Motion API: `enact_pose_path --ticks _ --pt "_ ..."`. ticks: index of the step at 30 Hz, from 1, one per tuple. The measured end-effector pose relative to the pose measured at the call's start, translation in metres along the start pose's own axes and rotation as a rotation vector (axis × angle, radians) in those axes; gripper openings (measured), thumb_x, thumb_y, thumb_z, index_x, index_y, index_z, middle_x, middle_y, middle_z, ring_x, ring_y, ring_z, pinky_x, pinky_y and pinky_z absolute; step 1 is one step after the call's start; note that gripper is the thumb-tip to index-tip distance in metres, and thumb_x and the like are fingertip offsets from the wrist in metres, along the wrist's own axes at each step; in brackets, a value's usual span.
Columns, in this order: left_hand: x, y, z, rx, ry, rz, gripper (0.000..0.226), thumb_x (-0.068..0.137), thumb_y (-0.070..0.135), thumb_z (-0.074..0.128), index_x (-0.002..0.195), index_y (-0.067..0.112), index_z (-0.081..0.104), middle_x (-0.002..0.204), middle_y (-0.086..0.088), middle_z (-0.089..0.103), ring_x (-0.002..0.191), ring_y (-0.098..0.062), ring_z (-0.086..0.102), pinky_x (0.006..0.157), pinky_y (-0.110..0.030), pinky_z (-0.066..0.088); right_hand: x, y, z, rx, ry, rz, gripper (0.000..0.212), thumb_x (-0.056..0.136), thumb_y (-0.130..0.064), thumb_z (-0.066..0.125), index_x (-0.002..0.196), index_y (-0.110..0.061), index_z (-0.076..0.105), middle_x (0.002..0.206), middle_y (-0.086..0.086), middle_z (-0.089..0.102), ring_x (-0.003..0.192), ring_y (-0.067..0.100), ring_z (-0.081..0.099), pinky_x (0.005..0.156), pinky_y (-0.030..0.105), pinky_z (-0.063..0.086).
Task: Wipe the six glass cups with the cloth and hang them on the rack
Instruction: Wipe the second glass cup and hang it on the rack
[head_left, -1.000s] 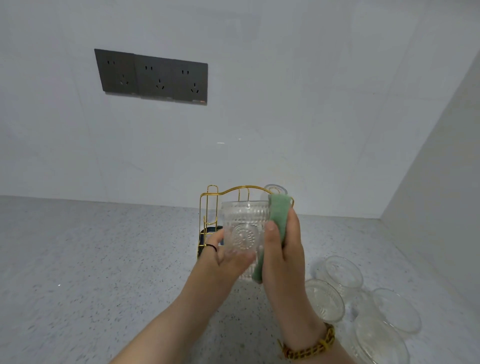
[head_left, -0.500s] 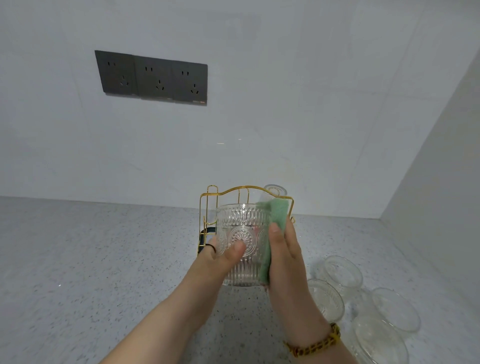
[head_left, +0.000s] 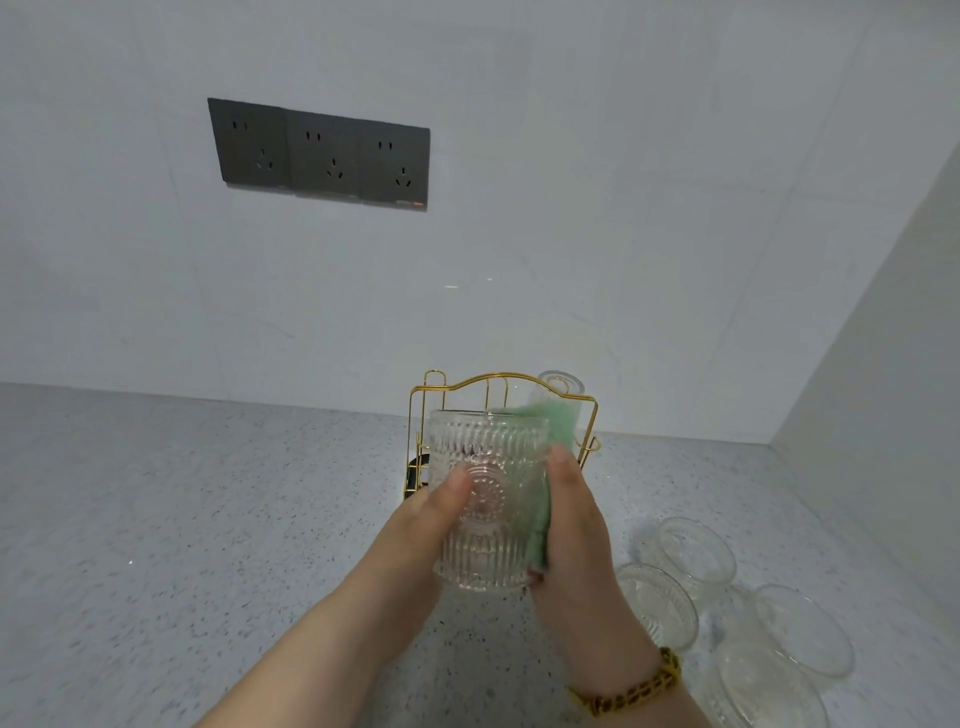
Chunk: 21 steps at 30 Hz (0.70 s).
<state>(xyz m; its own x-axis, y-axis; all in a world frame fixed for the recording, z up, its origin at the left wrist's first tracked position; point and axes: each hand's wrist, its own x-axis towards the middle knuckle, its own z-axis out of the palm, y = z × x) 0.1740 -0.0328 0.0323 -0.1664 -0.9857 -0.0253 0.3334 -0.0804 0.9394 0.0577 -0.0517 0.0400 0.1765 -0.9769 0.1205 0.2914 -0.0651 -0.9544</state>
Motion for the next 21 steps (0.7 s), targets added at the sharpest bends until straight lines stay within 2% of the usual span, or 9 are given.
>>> enact_pose_path --ticks 3,4,7,9,10,12,14,19,21 --pt "0.005 0.000 0.003 0.140 0.143 0.048 0.102 0.043 0.083 0.058 0.127 0.026 0.049 0.131 -0.002 0.055 0.124 -0.022 0.048 0.107 -0.050 0.034 -0.002 0.005 0.003 -0.067 0.089 -0.012 0.046 0.085 -0.050 0.041 0.122 -0.024 0.051 0.106 0.002 0.066 0.093 0.016 0.066 0.075 0.031 0.055" --pt "0.005 0.001 0.004 0.157 0.191 0.085 0.102 0.048 0.083 0.057 0.131 0.025 0.042 0.131 -0.003 0.053 0.124 -0.024 0.048 0.106 -0.051 0.035 -0.003 0.004 0.004 -0.117 0.112 -0.035 0.043 0.089 -0.046 0.040 0.125 -0.025 0.047 0.106 -0.001 0.064 0.089 0.011 0.064 0.071 0.024 0.054" --pt "0.004 -0.007 0.005 0.267 0.240 0.105 0.039 0.085 0.054 0.037 0.105 0.024 0.050 0.104 0.008 0.056 0.101 -0.005 0.053 0.093 -0.020 0.042 -0.004 0.000 0.010 -0.366 0.149 -0.137 0.051 0.085 -0.043 0.039 0.132 -0.022 0.038 0.103 -0.002 0.057 0.080 -0.004 0.055 0.065 0.008 0.044" --pt "0.003 -0.013 0.004 0.357 0.204 0.058 0.017 0.095 0.037 0.030 0.089 0.028 0.043 0.086 0.019 0.045 0.078 0.009 0.043 0.068 0.004 0.036 -0.003 0.002 0.015 -0.544 0.171 -0.241 0.069 0.076 -0.053 0.032 0.137 -0.021 0.032 0.123 0.002 0.052 0.103 0.003 0.051 0.086 0.014 0.044" --pt "0.002 -0.010 0.004 0.388 0.191 0.058 0.017 0.094 0.040 0.035 0.096 0.027 0.044 0.088 0.020 0.046 0.080 0.011 0.043 0.068 0.006 0.037 -0.004 0.003 0.017 -0.606 0.182 -0.298 0.074 0.073 -0.055 0.028 0.139 -0.021 0.029 0.134 0.001 0.046 0.117 0.007 0.045 0.099 0.023 0.040" --pt "0.004 -0.007 0.004 0.362 0.103 0.062 0.077 0.068 0.070 0.057 0.115 0.009 0.051 0.110 0.000 0.061 0.104 -0.010 0.057 0.096 -0.019 0.046 -0.004 0.002 0.021 -0.662 0.198 -0.390 0.073 0.074 -0.053 0.025 0.140 -0.022 0.025 0.145 -0.002 0.035 0.133 0.008 0.032 0.110 0.032 0.030" --pt "0.004 -0.006 0.000 0.251 0.086 0.028 0.120 0.037 0.081 0.067 0.123 -0.002 0.049 0.121 -0.024 0.058 0.114 -0.039 0.054 0.103 -0.052 0.040 -0.005 0.000 0.020 -0.642 0.186 -0.390 0.071 0.075 -0.052 0.028 0.140 -0.022 0.027 0.143 0.002 0.039 0.132 0.013 0.036 0.109 0.037 0.032" --pt "0.000 -0.003 0.000 0.034 -0.098 0.005 0.074 0.044 0.067 0.074 0.104 0.023 0.069 0.114 -0.006 0.068 0.108 -0.023 0.063 0.097 -0.040 0.046 -0.003 -0.004 0.005 -0.179 0.060 -0.020 0.061 0.081 -0.053 0.048 0.134 -0.025 0.038 0.116 0.007 0.061 0.094 0.013 0.065 0.080 0.036 0.056" --pt "0.001 -0.007 -0.003 0.019 -0.086 -0.029 0.063 0.049 0.064 0.069 0.101 0.029 0.070 0.117 -0.005 0.066 0.109 -0.021 0.062 0.101 -0.042 0.042 -0.003 -0.005 0.002 -0.128 0.040 0.022 0.047 0.090 -0.042 0.038 0.132 -0.020 0.041 0.112 0.007 0.062 0.087 0.010 0.067 0.068 0.024 0.057"
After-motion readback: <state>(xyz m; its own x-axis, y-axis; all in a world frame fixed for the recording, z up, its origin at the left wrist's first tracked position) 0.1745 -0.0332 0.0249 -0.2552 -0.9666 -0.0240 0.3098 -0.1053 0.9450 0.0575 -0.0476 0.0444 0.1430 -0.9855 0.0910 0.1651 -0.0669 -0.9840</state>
